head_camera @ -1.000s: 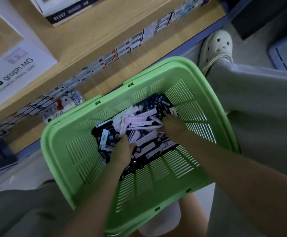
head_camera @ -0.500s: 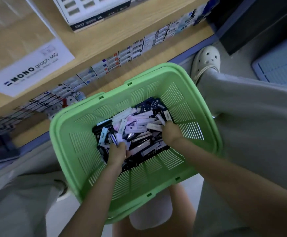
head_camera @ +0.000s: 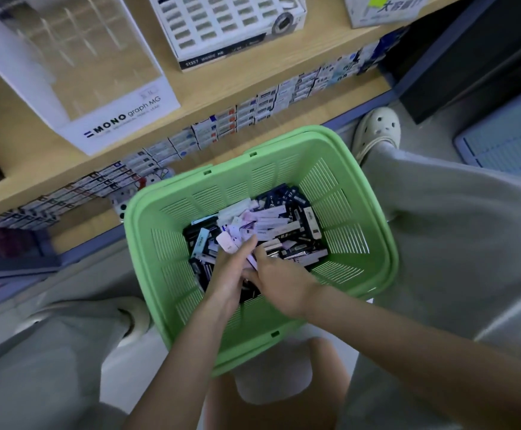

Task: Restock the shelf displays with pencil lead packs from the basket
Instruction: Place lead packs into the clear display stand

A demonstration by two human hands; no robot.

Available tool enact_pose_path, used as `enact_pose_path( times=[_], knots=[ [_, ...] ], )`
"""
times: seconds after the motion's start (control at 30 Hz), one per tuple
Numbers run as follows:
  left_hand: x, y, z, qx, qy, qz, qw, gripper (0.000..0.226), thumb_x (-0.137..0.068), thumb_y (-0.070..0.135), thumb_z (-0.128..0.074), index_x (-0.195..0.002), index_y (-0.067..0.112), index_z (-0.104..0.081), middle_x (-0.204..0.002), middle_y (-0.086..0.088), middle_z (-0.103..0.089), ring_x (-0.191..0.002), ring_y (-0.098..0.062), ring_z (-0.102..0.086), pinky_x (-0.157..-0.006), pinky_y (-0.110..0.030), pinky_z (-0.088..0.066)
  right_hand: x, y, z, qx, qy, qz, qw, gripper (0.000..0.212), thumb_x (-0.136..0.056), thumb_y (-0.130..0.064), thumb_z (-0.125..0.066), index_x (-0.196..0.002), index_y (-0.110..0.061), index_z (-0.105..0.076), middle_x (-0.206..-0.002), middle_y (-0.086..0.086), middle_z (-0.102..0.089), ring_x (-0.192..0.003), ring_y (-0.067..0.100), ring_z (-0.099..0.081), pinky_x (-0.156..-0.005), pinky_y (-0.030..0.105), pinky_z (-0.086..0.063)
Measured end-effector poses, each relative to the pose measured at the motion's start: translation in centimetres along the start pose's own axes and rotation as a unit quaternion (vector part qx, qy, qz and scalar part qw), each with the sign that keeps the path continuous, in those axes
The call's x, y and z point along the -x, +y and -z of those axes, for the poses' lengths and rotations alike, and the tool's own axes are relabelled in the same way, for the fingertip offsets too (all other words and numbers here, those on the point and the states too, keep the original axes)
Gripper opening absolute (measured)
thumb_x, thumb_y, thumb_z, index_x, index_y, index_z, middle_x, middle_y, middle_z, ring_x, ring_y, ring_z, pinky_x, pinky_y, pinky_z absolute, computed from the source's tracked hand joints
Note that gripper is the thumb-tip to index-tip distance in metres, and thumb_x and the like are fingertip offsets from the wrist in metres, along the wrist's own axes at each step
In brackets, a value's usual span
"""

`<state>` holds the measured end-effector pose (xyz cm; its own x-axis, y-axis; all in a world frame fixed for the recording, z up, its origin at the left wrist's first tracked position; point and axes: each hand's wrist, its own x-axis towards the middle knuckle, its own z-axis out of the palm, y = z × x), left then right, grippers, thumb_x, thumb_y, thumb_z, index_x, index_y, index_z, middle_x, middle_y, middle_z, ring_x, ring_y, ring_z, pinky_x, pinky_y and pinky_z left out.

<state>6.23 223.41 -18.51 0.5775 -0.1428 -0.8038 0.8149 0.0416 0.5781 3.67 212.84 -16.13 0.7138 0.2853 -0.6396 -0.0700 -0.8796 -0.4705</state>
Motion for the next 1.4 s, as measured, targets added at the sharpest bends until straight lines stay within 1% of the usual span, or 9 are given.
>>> enact_pose_path(
  times=[0.1, 0.2, 0.37, 0.53, 0.73, 0.9, 1.0, 1.23, 1.4],
  knots=[
    [0.6, 0.1, 0.3, -0.044, 0.054, -0.011, 0.997, 0.016, -0.093, 0.029, -0.057, -0.103, 0.017, -0.061, -0.091, -0.007, -0.069, -0.083, -0.022, -0.068, -0.066, -0.033, -0.054, 1.0, -0.8, -0.2, -0.071, -0.008, 0.017, 0.997, 0.044, -0.099, -0.037, -0.041, -0.126, -0.003, -0.033, -0.105, 0.009, -0.054, -0.075, 0.021, -0.052, -0.055, 0.029, -0.035],
    [0.2, -0.1, 1.4, -0.061, 0.101, -0.041, 0.992, 0.011, -0.094, 0.021, -0.056, -0.084, 0.018, -0.059, -0.079, -0.001, -0.063, -0.079, -0.018, -0.06, -0.07, -0.03, -0.046, 0.9, 0.3, 0.7, -0.148, -0.045, 0.033, 0.987, 0.053, -0.093, -0.048, -0.046, -0.129, -0.01, -0.04, -0.113, 0.001, -0.049, -0.089, 0.015, -0.052, -0.074, 0.028, -0.042],
    [-0.2, 0.0, 2.8, -0.086, 0.098, -0.015, 0.991, 0.016, -0.096, 0.023, -0.053, -0.08, 0.021, -0.053, -0.077, 0.002, -0.053, -0.069, -0.008, -0.05, -0.062, -0.023, -0.036, -3.8, 8.1, 0.3, -0.196, 0.088, -0.074, 0.974, 0.033, -0.094, -0.017, -0.055, -0.126, -0.008, -0.052, -0.123, 0.008, -0.057, -0.107, 0.02, -0.058, -0.095, 0.029, -0.047],
    [-0.9, 0.1, 2.8, -0.093, 0.083, -0.008, 0.992, 0.017, -0.097, 0.023, -0.049, -0.1, 0.009, -0.057, -0.081, 0.001, -0.061, -0.049, 0.006, -0.058, -0.045, -0.012, -0.044, -7.0, 15.4, -2.1, -0.131, -0.01, -0.119, 0.984, 0.046, -0.083, 0.0, -0.065, -0.127, -0.005, -0.053, -0.128, 0.014, -0.056, -0.117, 0.029, -0.054, -0.1, 0.037, -0.043],
    [-1.7, 0.2, 2.5, -0.103, 0.098, 0.017, 0.99, 0.014, -0.097, 0.022, -0.051, -0.09, 0.013, -0.058, -0.08, 0.004, -0.061, -0.048, 0.008, -0.058, -0.064, -0.023, -0.037, -8.5, 16.1, -3.5, -0.008, -0.039, -0.104, 0.994, 0.068, -0.078, -0.017, -0.074, -0.137, -0.006, -0.042, -0.136, 0.014, -0.048, -0.124, 0.03, -0.046, -0.1, 0.036, -0.039],
    [-2.6, 0.1, 2.7, -0.101, 0.116, 0.047, 0.987, 0.018, -0.095, 0.026, -0.053, -0.083, 0.014, -0.06, -0.082, 0.0, -0.061, -0.085, -0.022, -0.057, -0.079, -0.034, -0.041, -9.7, 15.5, -3.9, 0.068, -0.06, -0.129, 0.987, 0.077, -0.079, -0.031, -0.073, -0.139, -0.006, -0.032, -0.139, 0.016, -0.037, -0.126, 0.031, -0.039, -0.102, 0.039, -0.035],
    [-2.7, 0.1, 2.6, -0.104, 0.124, 0.051, 0.986, 0.022, -0.095, 0.026, -0.054, -0.075, 0.018, -0.059, -0.086, -0.001, -0.061, -0.094, -0.026, -0.055, -0.089, -0.041, -0.041, -9.9, 15.1, -4.7, 0.08, -0.056, -0.137, 0.986, 0.074, -0.082, -0.03, -0.071, -0.139, -0.009, -0.029, -0.14, 0.014, -0.038, -0.128, 0.031, -0.035, -0.107, 0.044, -0.028],
    [-2.3, -0.2, 2.3, -0.083, 0.116, 0.056, 0.988, 0.021, -0.096, 0.025, -0.051, -0.105, 0.009, -0.061, -0.079, 0.012, -0.057, -0.073, -0.002, -0.049, -0.081, -0.029, -0.032, -9.5, 15.0, -4.3, 0.099, -0.088, -0.119, 0.984, 0.065, -0.09, -0.032, -0.06, -0.143, -0.012, -0.029, -0.146, 0.012, -0.036, -0.127, 0.034, -0.037, -0.101, 0.036, -0.032],
    [-1.9, -0.2, 2.2, -0.076, 0.09, 0.057, 0.991, 0.015, -0.096, 0.025, -0.052, -0.081, 0.028, -0.054, -0.077, 0.018, -0.049, -0.069, 0.005, -0.041, -0.085, -0.028, -0.027, -9.3, 14.1, -4.0, 0.081, -0.136, -0.136, 0.978, 0.052, -0.096, -0.043, -0.045, -0.125, -0.001, -0.049, -0.134, 0.019, -0.048, -0.121, 0.032, -0.045, -0.099, 0.036, -0.036]
  ],
)
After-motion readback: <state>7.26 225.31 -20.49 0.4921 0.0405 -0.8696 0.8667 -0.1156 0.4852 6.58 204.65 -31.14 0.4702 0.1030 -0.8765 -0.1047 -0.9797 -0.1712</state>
